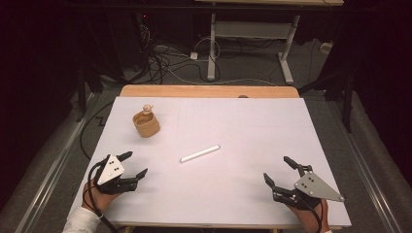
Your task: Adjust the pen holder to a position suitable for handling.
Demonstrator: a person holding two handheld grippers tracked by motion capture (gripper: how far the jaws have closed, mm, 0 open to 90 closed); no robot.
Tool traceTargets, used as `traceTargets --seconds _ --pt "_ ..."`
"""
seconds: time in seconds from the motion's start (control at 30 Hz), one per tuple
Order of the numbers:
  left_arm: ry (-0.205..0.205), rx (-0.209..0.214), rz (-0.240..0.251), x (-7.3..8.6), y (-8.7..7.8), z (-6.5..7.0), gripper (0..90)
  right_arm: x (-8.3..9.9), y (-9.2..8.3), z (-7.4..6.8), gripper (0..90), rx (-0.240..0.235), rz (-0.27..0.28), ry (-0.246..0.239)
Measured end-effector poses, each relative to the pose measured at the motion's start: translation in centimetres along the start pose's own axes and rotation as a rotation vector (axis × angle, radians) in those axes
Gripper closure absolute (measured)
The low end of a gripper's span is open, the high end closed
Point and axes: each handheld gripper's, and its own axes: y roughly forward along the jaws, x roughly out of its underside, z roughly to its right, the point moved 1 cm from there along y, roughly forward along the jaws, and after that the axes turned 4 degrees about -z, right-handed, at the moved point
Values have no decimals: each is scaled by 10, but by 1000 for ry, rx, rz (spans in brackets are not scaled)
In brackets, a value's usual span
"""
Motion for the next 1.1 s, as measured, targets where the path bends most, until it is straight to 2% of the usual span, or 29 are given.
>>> traceTargets --seconds 0.23,0.37,0.4,0.43,0.47,0.5,0.53,0.63,0.7,0.8,0.87,1.0,1.1 --pt "14 -4 -3 0 -1 4 215 3 -1 1 217 10 -7 2" --pt "18 -9 -22 0 0 4 217 2 0 -1 227 9 -9 -13" --pt "0 -2 -29 1 0 2 281 3 0 -2 246 12 -17 -18" --pt "0 -2 -29 1 0 2 310 4 1 -1 253 17 -29 -25" --pt "-41 26 -42 3 0 -2 372 5 2 -2 269 18 -42 -31" --pt "-41 26 -42 3 0 -2 463 6 3 -2 281 12 -57 -36" --pt "-57 30 -43 5 0 -4 502 8 4 -2 282 15 -67 -42" --pt "-108 30 -58 7 0 -12 706 11 8 -2 282 3 -86 -44" --pt "-141 40 -49 8 -1 -19 803 11 8 -3 282 1 -84 -41" --pt "-148 44 -39 6 -2 -28 863 10 8 -4 289 7 -85 -39" --pt "-155 24 -41 3 -1 -34 872 11 8 -4 289 9 -88 -40" --pt "-206 4 -39 1 4 -53 873 11 9 -3 290 8 -83 -27" --pt "-276 -12 -39 0 12 -73 873 10 8 -4 290 8 -83 -32"
